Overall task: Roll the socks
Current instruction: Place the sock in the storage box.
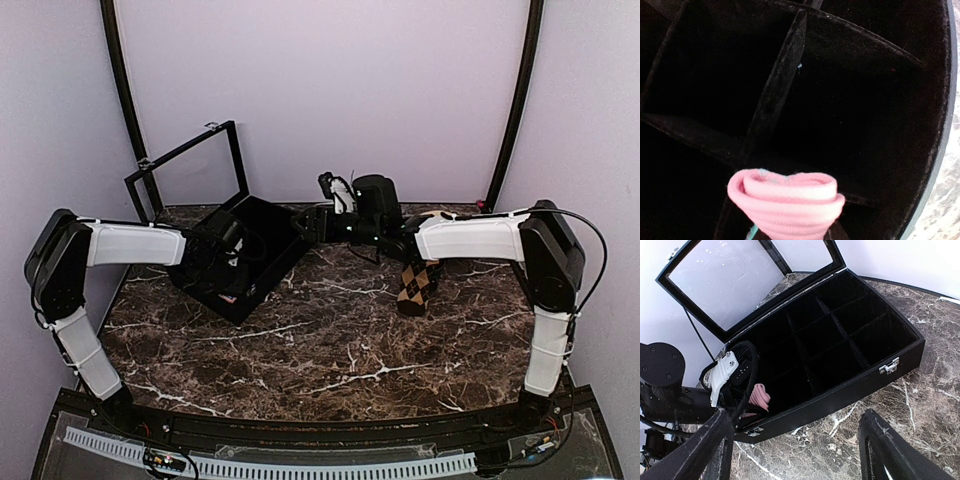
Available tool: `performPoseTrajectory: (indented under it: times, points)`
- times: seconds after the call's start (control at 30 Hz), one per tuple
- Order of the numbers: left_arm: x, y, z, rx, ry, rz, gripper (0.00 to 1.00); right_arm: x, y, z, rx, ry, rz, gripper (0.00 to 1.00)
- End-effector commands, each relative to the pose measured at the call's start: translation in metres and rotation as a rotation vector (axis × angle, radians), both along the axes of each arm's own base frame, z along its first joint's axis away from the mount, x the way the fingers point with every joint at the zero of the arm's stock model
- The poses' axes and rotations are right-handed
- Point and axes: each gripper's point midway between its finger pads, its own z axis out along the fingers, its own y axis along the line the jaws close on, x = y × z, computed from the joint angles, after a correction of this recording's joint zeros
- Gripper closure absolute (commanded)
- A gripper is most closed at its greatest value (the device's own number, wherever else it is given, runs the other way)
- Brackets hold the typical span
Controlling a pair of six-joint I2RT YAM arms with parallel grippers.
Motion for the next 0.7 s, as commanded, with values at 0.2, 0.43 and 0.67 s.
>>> performPoseTrajectory:
  times: [0.2, 0.43, 0.67]
  points:
    - [-0.073, -0.005, -0.083, -0.083, 0.376, -0.008, 1.00, 0.001, -0.005, 0.024, 0.031, -0.055, -0.001, 0.21]
    - [-0.083, -0.010, -0.103, -0.159, 0.445, 0.013, 1.00, 0.005, -0.005, 0.023, 0.024, -0.054, -0.005, 0.21]
    - [-0.086, -0.007, -0.112, -0.185, 0.487, 0.029, 0.88, 0.008, -0.002, 0.020, 0.014, -0.049, -0.002, 0.21]
